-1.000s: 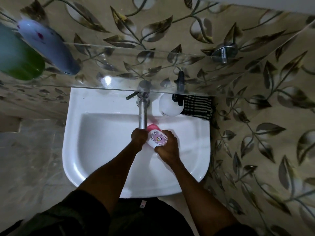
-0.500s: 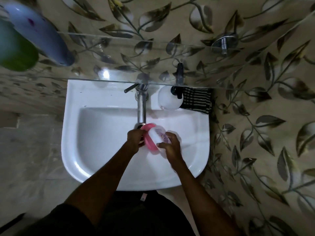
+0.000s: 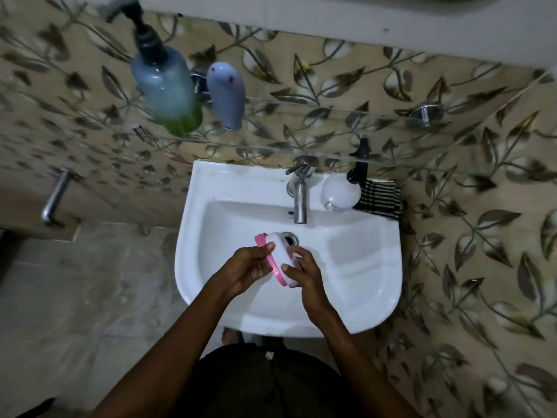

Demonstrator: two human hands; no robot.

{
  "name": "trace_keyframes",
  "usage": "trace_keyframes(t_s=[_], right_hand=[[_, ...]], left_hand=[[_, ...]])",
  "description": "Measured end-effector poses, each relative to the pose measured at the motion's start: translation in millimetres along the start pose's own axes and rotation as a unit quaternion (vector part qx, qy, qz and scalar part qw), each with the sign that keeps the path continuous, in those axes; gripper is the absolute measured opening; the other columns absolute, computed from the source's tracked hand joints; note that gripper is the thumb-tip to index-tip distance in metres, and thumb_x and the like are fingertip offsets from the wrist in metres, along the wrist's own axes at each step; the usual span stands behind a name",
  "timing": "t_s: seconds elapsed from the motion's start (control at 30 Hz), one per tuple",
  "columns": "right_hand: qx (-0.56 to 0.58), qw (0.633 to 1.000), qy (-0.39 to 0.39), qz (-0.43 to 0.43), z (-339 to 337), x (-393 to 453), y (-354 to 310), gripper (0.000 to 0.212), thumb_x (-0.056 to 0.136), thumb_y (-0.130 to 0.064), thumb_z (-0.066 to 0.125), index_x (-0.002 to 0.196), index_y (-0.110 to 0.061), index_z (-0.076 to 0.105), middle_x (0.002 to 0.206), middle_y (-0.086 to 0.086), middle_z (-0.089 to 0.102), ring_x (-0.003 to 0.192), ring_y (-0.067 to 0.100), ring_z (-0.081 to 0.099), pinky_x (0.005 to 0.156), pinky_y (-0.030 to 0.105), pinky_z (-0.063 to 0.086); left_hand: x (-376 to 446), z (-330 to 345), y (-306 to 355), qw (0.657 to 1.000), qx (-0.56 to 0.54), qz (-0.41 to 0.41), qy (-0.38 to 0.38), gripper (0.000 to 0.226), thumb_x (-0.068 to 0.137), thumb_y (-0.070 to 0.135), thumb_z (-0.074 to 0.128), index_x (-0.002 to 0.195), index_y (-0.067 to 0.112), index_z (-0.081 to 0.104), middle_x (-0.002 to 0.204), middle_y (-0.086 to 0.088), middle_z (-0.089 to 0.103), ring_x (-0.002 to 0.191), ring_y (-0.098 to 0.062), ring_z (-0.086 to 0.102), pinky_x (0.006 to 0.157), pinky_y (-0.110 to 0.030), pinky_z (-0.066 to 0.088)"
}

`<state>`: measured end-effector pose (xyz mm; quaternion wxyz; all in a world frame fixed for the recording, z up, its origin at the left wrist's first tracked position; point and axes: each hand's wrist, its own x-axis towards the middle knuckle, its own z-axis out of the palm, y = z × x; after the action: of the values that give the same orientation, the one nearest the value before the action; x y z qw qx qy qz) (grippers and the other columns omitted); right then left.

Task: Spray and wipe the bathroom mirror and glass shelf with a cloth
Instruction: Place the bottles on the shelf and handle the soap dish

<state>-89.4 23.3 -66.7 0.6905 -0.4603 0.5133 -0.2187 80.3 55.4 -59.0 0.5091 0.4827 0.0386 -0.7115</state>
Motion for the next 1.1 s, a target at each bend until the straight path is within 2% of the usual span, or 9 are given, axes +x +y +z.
trace_keyframes(t_s=[0.13,0.23,0.3,0.43,0.53,0.73,0.9,1.0,1.1], right_hand=[[-0.011,0.999,-0.026,-0.030,17.4,-11.9,-15.2,0.050,0.074,-0.019,0.070,0.123,-0.020,0.061,0.109,-0.018,0.071,0.100,0.001,0.067,0.076,0.017,0.052],[-0.050,0.996,-0.060,-0.051,26.7,-22.1,-25.6,0.060,0.073,-0.024,0.072,0.130,-0.012,0.056,0.107,-0.028,0.070,0.099,-0.008,0.065,0.080,0.015,0.051],[-0.066,0.994,-0.061,-0.061,31.9,-31.1,-28.6,0.073,0.073,-0.035,0.074,0.138,-0.009,0.052,0.120,-0.021,0.065,0.107,-0.006,0.063,0.085,0.017,0.051],[-0.076,0.992,-0.053,-0.081,42.5,-46.0,-28.6,0.063,0.084,-0.025,0.065,0.143,-0.011,0.049,0.132,-0.013,0.060,0.113,-0.008,0.061,0.089,0.015,0.049],[-0.061,0.994,-0.032,-0.083,46.3,-52.2,-27.2,0.066,0.080,-0.041,0.068,0.141,-0.018,0.054,0.136,-0.007,0.061,0.117,-0.001,0.062,0.088,0.020,0.053],[-0.076,0.991,-0.054,-0.092,54.2,-62.7,-28.6,0.063,0.086,-0.029,0.063,0.146,-0.016,0.047,0.140,-0.018,0.053,0.119,-0.015,0.055,0.092,0.008,0.045],[-0.116,0.984,-0.101,-0.086,52.8,-57.2,-39.1,0.079,0.081,-0.040,0.071,0.152,-0.028,0.040,0.150,-0.006,0.050,0.133,0.004,0.053,0.101,0.024,0.050],[-0.142,0.977,-0.116,-0.106,51.5,-51.5,-44.7,0.074,0.082,-0.036,0.074,0.150,-0.037,0.044,0.146,-0.005,0.051,0.136,0.010,0.051,0.110,0.033,0.047],[-0.129,0.980,-0.097,-0.119,45.9,-44.5,-59.6,0.081,0.078,-0.044,0.076,0.152,-0.038,0.043,0.141,-0.002,0.052,0.134,0.013,0.053,0.109,0.036,0.049]], left_hand=[[-23.6,-15.5,1.7,0.998,0.047,0.034,-0.039,0.051,0.082,0.015,0.076,0.128,-0.001,0.060,0.125,-0.021,0.066,0.113,-0.034,0.064,0.105,-0.044,0.050],[-38.4,-25.0,3.5,0.996,0.057,0.058,-0.034,0.052,0.080,0.017,0.077,0.128,0.002,0.061,0.120,-0.018,0.069,0.108,-0.031,0.067,0.097,-0.041,0.055],[-47.1,-31.5,6.1,0.995,0.060,0.066,-0.044,0.055,0.077,0.019,0.077,0.127,0.003,0.062,0.118,-0.017,0.071,0.106,-0.030,0.069,0.091,-0.040,0.057],[-60.3,-39.0,8.2,0.992,0.075,0.079,-0.058,0.056,0.076,0.018,0.081,0.127,0.005,0.063,0.120,-0.017,0.071,0.109,-0.031,0.069,0.094,-0.044,0.056],[-67.2,-40.3,8.2,0.991,0.085,0.083,-0.062,0.057,0.074,0.021,0.080,0.126,0.007,0.064,0.120,-0.016,0.071,0.109,-0.031,0.069,0.096,-0.047,0.055],[-76.9,-39.6,10.9,0.988,0.104,0.099,-0.065,0.051,0.078,0.016,0.081,0.126,0.008,0.064,0.120,-0.018,0.071,0.110,-0.035,0.069,0.094,-0.050,0.056],[-82.1,-35.4,17.9,0.984,0.117,0.120,-0.056,0.065,0.070,0.029,0.085,0.128,0.012,0.063,0.122,-0.015,0.070,0.112,-0.034,0.067,0.087,-0.051,0.059],[-87.2,-18.8,25.5,0.982,0.140,0.128,0.006,0.050,0.076,0.042,0.081,0.117,0.016,0.070,0.110,-0.011,0.075,0.102,-0.030,0.072,0.074,-0.044,0.061],[-83.3,2.6,29.5,0.978,0.108,0.160,0.078,0.041,0.080,0.037,0.077,0.112,0.011,0.072,0.103,-0.012,0.077,0.096,-0.030,0.073,0.066,-0.039,0.061]])
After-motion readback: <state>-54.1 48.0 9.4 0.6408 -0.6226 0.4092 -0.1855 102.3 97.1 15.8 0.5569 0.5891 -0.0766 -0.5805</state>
